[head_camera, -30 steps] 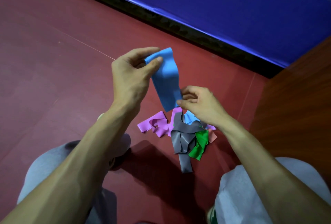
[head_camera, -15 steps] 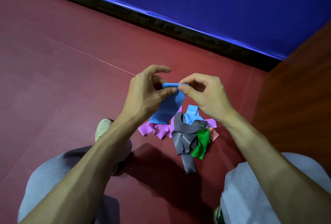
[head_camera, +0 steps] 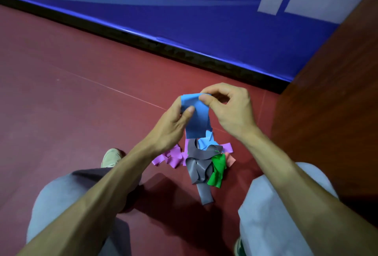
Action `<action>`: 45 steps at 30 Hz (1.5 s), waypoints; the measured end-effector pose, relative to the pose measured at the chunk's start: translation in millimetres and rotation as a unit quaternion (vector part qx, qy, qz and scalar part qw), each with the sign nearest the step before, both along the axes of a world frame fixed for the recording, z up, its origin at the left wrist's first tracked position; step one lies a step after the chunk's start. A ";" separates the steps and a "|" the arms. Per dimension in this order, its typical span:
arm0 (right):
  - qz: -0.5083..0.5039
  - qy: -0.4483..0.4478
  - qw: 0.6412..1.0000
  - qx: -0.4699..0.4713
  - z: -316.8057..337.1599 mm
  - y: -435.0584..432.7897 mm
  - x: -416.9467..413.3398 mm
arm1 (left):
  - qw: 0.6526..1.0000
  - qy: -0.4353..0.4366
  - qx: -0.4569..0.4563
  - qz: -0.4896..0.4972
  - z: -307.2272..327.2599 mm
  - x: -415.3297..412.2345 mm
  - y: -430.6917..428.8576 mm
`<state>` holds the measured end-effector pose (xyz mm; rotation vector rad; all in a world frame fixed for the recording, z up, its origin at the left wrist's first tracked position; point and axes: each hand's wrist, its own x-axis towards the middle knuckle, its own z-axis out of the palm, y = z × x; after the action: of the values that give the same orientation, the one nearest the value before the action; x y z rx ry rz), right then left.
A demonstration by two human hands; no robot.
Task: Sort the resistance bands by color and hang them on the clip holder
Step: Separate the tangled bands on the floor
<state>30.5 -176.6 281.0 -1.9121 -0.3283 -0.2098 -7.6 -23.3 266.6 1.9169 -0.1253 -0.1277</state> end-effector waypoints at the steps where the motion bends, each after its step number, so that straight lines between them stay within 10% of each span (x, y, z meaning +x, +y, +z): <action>1: -0.005 -0.005 1.000 -0.002 10.6 -2.2 -2.8 | 1.000 -0.007 -0.001 0.000 6.8 -3.5 -2.1; 19: -0.092 -0.144 0.985 0.020 277.2 -73.4 -80.1 | 0.988 -0.144 0.037 -0.044 244.1 -73.5 -75.9; 45: -0.295 -0.193 0.929 -0.111 388.3 -367.9 -135.1 | 0.965 -0.079 -0.031 -0.248 356.0 -90.7 -345.2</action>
<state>-104.5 -544.5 669.3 -2.1485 -0.0219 -0.9941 -98.3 -368.5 622.6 1.7967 -0.7107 -0.3013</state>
